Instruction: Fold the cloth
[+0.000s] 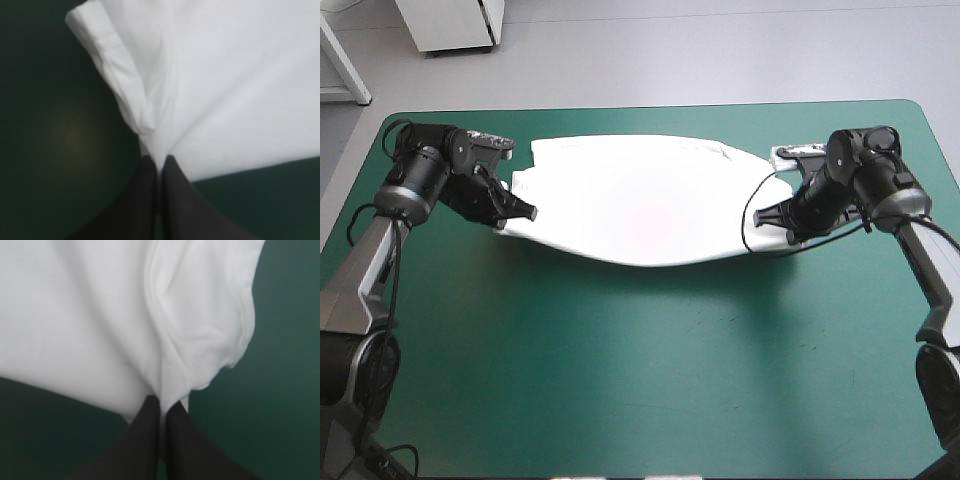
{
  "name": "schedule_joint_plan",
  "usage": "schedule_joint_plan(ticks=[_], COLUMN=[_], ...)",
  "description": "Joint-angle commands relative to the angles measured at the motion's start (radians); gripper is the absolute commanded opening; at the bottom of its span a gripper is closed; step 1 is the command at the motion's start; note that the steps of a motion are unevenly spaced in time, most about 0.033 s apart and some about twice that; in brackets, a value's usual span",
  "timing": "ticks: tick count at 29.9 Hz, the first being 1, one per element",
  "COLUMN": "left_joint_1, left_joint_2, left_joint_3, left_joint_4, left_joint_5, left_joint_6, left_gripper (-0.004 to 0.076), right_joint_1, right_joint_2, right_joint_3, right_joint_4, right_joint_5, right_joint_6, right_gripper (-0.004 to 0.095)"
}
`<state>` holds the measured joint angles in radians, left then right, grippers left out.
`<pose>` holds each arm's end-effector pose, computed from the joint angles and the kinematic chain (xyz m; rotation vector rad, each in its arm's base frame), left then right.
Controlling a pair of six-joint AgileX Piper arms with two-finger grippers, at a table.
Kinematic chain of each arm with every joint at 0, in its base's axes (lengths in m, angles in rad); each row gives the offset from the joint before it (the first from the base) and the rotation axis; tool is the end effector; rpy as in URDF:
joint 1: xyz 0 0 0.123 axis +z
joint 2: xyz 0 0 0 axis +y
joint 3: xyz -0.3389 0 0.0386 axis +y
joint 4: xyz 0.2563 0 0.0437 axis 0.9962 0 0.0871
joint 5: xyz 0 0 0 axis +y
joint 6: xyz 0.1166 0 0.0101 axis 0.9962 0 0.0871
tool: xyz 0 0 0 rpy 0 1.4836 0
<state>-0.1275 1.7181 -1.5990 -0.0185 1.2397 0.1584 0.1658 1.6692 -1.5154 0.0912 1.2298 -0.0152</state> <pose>0.3786 -0.0506 0.3537 0.4001 2.8138 -0.0195 0.3567 0.0699 0.3482 -0.2328 2.8612 0.1589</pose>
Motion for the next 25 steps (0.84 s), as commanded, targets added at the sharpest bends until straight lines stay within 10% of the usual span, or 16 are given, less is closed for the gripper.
schedule_joint_plan(ticks=[1, 17, 25], left_joint_1=[-0.005, -0.005, -0.005], left_joint_2=[-0.149, -0.336, -0.336], left_joint_3=[0.138, 0.64, 0.645], left_joint_4=[-0.006, -0.016, -0.068], left_joint_5=[0.048, -0.022, -0.053], left_joint_6=[-0.004, -0.007, 0.009], left_gripper=[-0.0009, -0.0002, 0.0326], right_joint_1=[-0.008, -0.008, -0.008], right_joint_2=[-0.119, -0.236, -0.236], right_joint_3=[0.11, 0.517, 0.494], right_joint_4=[-0.004, 0.07, 0.086], right_joint_5=[-0.012, -0.093, -0.212], right_joint_6=[-0.024, -0.063, -0.054], right_gripper=[-0.0019, 0.0027, 0.0703])
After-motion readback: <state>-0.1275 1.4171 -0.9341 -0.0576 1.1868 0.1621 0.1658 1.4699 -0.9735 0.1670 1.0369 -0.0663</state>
